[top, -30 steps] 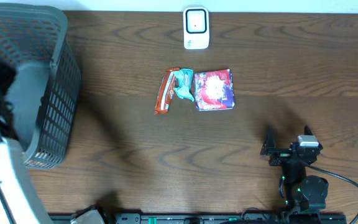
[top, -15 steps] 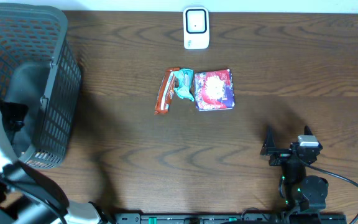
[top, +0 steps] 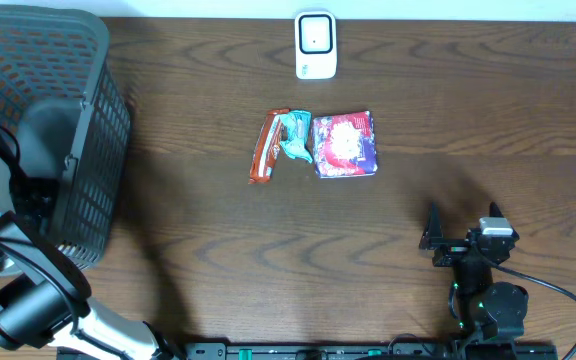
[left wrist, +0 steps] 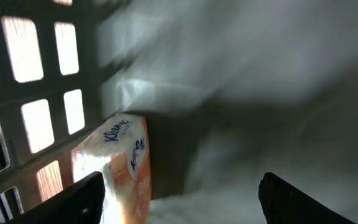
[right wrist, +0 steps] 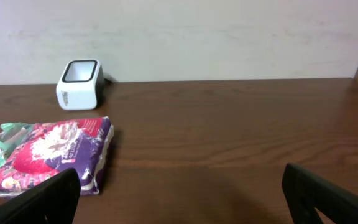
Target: Scan the item barcode
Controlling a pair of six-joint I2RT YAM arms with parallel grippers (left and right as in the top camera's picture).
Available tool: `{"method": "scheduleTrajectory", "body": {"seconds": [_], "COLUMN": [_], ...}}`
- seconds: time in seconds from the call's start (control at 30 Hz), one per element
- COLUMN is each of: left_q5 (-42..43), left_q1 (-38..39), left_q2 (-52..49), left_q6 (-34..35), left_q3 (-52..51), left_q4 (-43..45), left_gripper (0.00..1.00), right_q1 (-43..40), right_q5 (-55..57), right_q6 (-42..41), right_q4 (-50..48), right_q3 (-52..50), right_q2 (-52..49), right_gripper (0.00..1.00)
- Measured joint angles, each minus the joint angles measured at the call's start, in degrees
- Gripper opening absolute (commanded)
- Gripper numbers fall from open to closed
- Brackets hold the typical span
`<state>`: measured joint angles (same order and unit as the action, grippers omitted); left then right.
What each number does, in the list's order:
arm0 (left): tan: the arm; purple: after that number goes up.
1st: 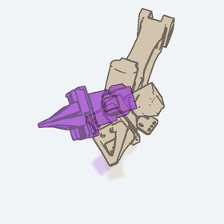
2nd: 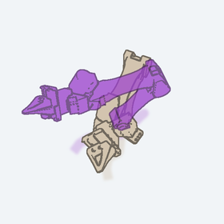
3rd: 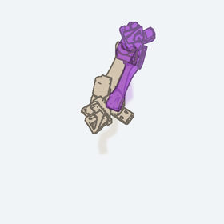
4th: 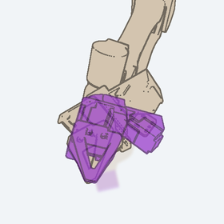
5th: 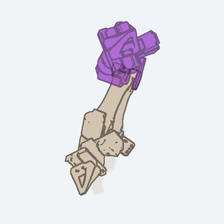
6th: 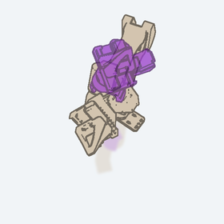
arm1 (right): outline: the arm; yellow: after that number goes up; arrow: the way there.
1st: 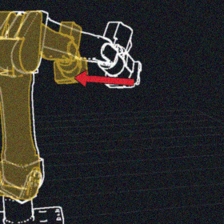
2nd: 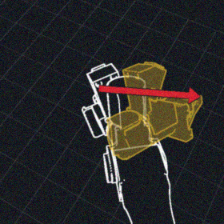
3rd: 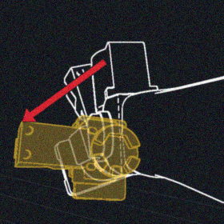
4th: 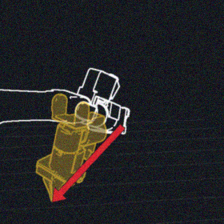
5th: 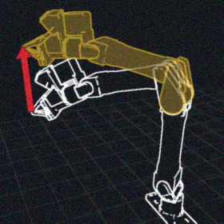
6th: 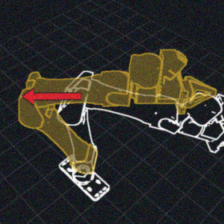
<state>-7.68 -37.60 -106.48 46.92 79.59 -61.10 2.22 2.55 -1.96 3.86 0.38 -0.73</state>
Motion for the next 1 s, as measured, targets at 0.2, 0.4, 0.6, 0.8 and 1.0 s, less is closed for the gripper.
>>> {"method": "scheduleTrajectory", "body": {"seconds": [0.2, 0.4, 0.6, 0.8, 1.0], "left_q5": [-0.1, -1.3, -3.3, -4.3, -3.3], "left_q1": [0.0, 0.0, 0.0, 0.0, 0.0], "left_q2": [-1.2, -1.2, -1.2, -1.1, -1.0], "left_q6": [1.3, 1.6, 2.1, 2.1, -2.6], "left_q3": [-2.2, -2.7, -4.1, -4.7, -1.4], "left_q4": [-0.1, -0.2, 0.1, 1.2, 1.8], "left_gripper": [0.79, 0.52, 0.08, 0.07, 0.07], "right_q1": [0.0, 0.0, 0.0, 0.0, 0.0], "right_q5": [0.0, 0.0, 0.0, 0.0, 0.0], "right_q6": [0.0, 0.0, 0.0, 0.0, 0.0], "right_q4": [0.0, 0.0, 0.0, 0.0, 0.0], "right_q3": [0.0, 0.0, 0.0, 0.0, 0.0], "right_q2": [0.0, 0.0, 0.0, 0.0, 0.0], "right_gripper": [0.99, 0.99, 0.99, 0.99, 0.99]}}
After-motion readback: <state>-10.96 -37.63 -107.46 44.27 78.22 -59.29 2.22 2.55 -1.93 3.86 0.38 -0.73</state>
